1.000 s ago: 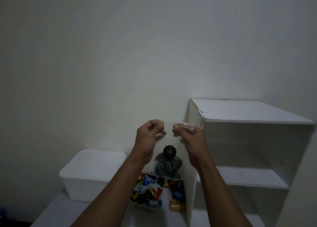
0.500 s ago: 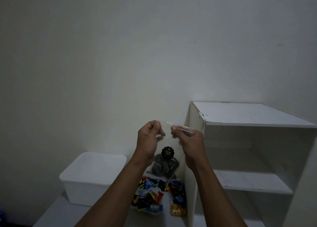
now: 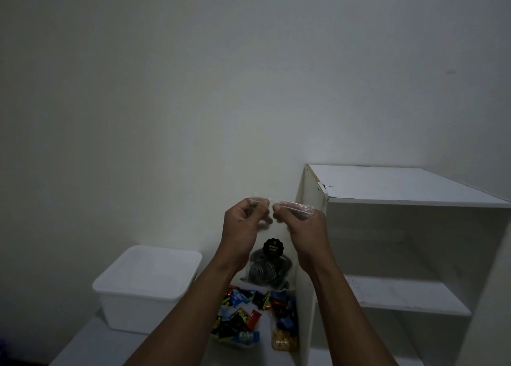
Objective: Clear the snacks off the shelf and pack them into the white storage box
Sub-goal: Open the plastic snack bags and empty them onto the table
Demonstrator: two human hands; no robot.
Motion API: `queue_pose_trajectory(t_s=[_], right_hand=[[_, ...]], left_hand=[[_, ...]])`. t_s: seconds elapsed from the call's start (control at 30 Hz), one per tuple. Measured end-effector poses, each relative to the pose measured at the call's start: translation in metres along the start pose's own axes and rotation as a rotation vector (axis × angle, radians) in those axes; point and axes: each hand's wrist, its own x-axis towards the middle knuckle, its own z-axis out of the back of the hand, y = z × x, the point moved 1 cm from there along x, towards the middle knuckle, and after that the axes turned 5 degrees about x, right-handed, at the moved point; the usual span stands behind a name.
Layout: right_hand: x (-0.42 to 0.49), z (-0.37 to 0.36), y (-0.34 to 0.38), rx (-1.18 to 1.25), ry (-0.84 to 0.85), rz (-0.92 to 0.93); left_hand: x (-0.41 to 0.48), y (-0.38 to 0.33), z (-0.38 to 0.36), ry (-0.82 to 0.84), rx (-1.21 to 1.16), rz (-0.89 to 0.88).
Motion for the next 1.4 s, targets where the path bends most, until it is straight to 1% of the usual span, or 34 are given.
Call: queue_pose_trajectory(t_s=[0.1,0.23,0.43,0.53,0.67,0.87,1.07,1.2,1.27,1.4], right_hand=[[0.001,0.003,0.001,0.001,0.030,0.013],[0.003,0.004,-0.001,-0.012,0.050,0.030],[0.007,0.003,-0.004,0.095,-0.103,0.001],[0.009,0.005,-0.004,0.111,-0.160,-0.002],[0.012,0.013,-0.008,0.119,-0.220,0.010],[0.014,0.015,-0.014,0.188,-0.318,0.005],[0.013,0.008,-0.015,0.216,-0.325,-0.002],[0.011,0.005,-0.020,0.229,-0.298,-0.043],[0.011,0.010,-0.022,0.215,-0.248,-0.073],[0.007,0.018,-0.024,0.013,-0.045,-0.094]], left_hand=[[0.001,0.000,-0.002,0.070,-0.016,0.040],[0.002,0.000,-0.007,0.006,0.021,0.046],[0.001,-0.005,-0.020,-0.084,0.063,-0.003],[0.002,-0.004,-0.021,-0.114,0.065,-0.016],[0.003,-0.002,-0.021,-0.113,-0.012,0.015],[0.007,-0.001,-0.023,-0.221,-0.061,0.056],[0.010,-0.003,-0.024,-0.250,-0.130,0.086],[0.009,0.001,-0.020,-0.276,-0.140,0.152],[0.010,0.005,-0.016,-0.269,-0.089,0.190],[0.014,0.018,-0.003,-0.276,0.047,0.204]])
